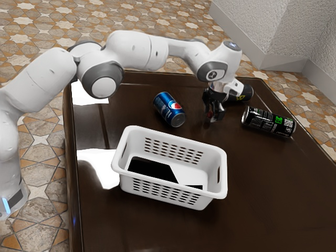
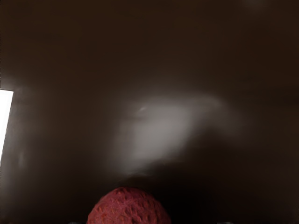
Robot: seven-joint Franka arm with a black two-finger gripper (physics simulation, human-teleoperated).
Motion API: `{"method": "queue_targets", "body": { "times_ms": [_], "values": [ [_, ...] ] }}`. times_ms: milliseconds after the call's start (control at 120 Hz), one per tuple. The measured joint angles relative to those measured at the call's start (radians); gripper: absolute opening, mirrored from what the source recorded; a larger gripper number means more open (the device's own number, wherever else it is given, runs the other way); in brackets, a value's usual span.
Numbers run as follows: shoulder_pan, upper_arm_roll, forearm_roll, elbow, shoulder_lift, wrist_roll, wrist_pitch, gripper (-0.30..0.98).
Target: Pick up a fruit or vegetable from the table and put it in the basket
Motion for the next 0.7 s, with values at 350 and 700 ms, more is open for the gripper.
{"method": "queue_targets", "body": {
  "times_ms": [350,700],
  "values": [
    [-0.002,0.000,0.001,0.001,-0.004,-0.014,0.004,0.13],
    [-0.043,-0.031,0.008,-0.370,-0.507,-0.016,-0.051,0.13]
  ]
}}
